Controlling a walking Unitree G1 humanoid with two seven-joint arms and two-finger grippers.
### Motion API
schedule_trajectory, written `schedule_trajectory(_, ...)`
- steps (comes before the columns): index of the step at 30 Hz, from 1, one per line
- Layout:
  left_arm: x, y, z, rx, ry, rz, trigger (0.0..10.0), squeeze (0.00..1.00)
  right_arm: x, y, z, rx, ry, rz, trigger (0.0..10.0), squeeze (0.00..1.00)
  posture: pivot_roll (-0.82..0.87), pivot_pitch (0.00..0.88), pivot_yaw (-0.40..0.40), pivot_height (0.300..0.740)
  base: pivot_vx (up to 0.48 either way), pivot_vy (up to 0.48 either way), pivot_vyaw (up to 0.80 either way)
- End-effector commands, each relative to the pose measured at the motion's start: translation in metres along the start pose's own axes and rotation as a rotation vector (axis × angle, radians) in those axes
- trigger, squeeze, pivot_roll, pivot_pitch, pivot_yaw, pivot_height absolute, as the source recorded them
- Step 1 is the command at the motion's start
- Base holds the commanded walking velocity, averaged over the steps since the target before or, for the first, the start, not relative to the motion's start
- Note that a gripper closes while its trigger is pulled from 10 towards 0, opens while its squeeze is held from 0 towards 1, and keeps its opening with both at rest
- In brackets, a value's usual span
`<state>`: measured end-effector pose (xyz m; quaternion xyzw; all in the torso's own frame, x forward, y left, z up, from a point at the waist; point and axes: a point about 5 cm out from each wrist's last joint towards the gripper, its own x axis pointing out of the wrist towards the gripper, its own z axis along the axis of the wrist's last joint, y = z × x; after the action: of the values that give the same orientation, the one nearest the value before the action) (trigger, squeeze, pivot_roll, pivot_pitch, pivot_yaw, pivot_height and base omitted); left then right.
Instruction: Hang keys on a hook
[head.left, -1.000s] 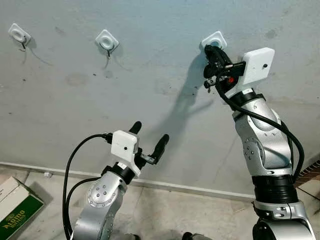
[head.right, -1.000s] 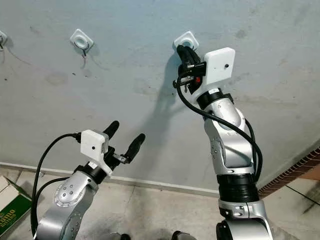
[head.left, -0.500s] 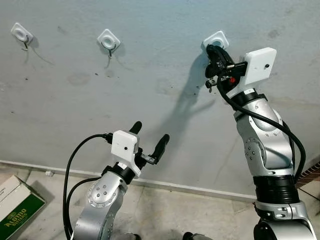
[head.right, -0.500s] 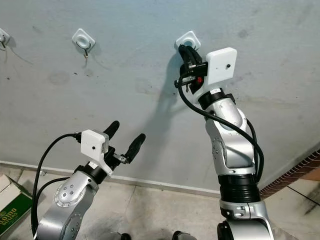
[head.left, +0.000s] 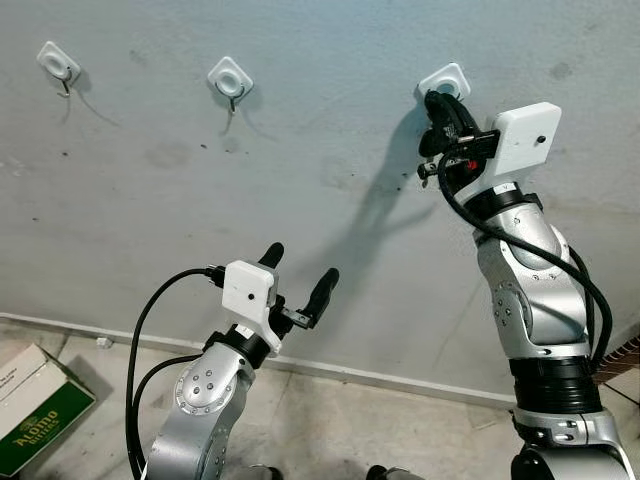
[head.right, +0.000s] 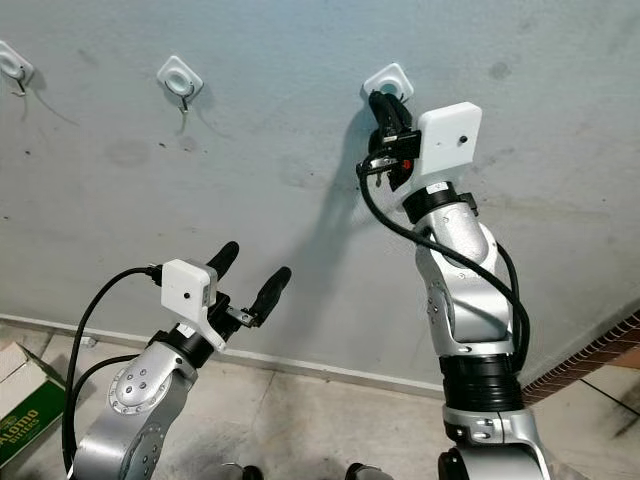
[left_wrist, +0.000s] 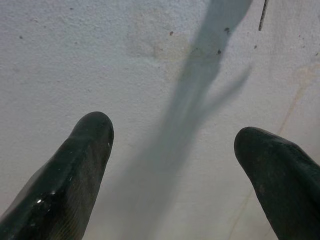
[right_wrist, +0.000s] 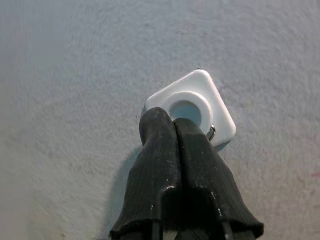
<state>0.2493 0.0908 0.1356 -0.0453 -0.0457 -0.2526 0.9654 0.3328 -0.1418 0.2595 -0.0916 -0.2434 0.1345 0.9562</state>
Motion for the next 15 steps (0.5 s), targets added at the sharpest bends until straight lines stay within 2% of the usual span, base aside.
schedule_trajectory(1, -0.001, 0.0, -0.001, 0.003, 0.005, -0.004, 10.0, 0.0, 0.005, -0.006, 0.013, -0.072, -0.054, -0.04, 10.0, 0.0, 0.01, 0.144, 0.042, 0.74, 0.0, 0.0, 0.0)
schedule_trajectory(15, 0.0, -0.001, -0.002, 0.002, 0.007, -0.006, 10.0, 0.0, -0.002, 0.007, 0.02, -0.184, -0.091, 0.038, 10.0, 0.0, 0.01, 0.144, 0.041, 0.74, 0.0, 0.0, 0.0)
